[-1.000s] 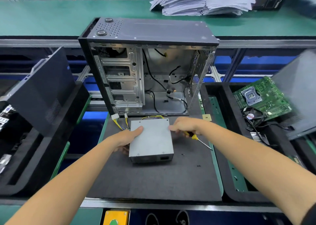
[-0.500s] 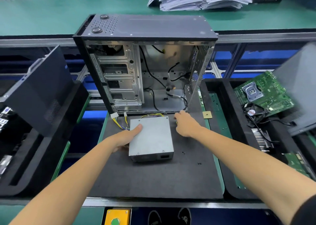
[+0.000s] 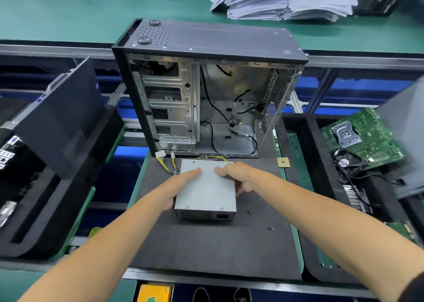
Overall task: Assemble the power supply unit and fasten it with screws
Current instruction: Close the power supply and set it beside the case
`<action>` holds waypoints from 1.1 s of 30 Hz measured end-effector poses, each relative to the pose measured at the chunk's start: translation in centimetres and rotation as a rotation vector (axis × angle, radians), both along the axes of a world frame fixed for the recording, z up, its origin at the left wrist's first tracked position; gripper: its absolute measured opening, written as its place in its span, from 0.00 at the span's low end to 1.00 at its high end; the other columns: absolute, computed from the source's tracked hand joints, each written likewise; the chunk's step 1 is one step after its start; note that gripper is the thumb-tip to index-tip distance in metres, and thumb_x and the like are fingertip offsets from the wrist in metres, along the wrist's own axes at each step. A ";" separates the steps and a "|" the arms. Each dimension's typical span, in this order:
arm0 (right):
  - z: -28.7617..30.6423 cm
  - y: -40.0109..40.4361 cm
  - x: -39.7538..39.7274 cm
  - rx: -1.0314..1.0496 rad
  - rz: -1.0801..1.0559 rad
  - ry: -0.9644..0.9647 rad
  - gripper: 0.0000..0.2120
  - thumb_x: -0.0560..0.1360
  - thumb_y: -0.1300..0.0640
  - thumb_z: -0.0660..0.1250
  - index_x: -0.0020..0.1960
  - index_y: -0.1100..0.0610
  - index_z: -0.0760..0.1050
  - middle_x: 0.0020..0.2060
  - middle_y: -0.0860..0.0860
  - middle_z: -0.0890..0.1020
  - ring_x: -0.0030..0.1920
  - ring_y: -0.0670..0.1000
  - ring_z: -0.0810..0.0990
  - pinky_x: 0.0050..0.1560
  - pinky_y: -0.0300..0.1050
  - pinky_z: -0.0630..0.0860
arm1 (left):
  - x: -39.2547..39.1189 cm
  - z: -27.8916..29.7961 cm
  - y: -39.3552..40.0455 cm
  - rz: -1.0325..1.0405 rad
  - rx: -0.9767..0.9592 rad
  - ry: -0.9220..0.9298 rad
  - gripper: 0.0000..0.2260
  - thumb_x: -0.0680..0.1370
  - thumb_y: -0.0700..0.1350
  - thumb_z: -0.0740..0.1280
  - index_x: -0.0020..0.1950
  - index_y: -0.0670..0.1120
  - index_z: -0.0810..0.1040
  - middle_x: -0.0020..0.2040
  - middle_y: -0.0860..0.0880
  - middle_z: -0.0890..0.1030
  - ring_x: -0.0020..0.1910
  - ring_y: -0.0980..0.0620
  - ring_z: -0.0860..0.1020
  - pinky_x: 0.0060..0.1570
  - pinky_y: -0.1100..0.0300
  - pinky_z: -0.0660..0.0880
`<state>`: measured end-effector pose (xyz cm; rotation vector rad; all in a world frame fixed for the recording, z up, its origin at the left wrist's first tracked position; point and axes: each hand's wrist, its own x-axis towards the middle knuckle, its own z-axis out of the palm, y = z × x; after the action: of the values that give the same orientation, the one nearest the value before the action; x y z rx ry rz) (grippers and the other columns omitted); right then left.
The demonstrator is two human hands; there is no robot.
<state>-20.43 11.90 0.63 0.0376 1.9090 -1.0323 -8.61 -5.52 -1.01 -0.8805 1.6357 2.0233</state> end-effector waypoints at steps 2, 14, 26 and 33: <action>0.0 0.2 -0.2 -0.025 -0.023 -0.014 0.11 0.75 0.49 0.69 0.53 0.54 0.75 0.48 0.54 0.83 0.44 0.55 0.82 0.43 0.56 0.82 | -0.2 0.3 0.1 0.010 0.016 -0.001 0.19 0.74 0.58 0.72 0.59 0.49 0.80 0.54 0.49 0.85 0.52 0.49 0.84 0.52 0.53 0.78; 0.6 0.0 -0.1 0.008 0.002 -0.067 0.08 0.77 0.51 0.65 0.52 0.54 0.74 0.48 0.56 0.82 0.46 0.58 0.82 0.47 0.59 0.81 | -0.1 0.5 0.1 0.094 -0.203 -0.054 0.28 0.70 0.62 0.73 0.64 0.47 0.77 0.61 0.50 0.80 0.63 0.48 0.76 0.69 0.49 0.67; 1.2 -0.4 0.5 0.056 0.053 -0.040 0.08 0.78 0.49 0.64 0.52 0.53 0.73 0.50 0.54 0.82 0.47 0.57 0.81 0.53 0.60 0.79 | 0.2 1.9 0.3 0.089 -0.249 -0.072 0.18 0.78 0.62 0.63 0.60 0.51 0.76 0.60 0.54 0.79 0.55 0.53 0.77 0.53 0.57 0.69; 0.7 0.0 1.2 0.077 0.033 -0.098 0.18 0.77 0.39 0.64 0.53 0.54 0.74 0.51 0.53 0.82 0.52 0.56 0.82 0.55 0.61 0.78 | 0.6 0.8 0.6 0.001 -0.160 -0.103 0.23 0.77 0.67 0.60 0.59 0.52 0.80 0.58 0.53 0.83 0.59 0.52 0.79 0.67 0.51 0.70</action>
<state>-19.27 11.87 1.31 0.0992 1.8535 -0.9183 -8.03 -4.92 -0.23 -1.0235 1.7571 1.8347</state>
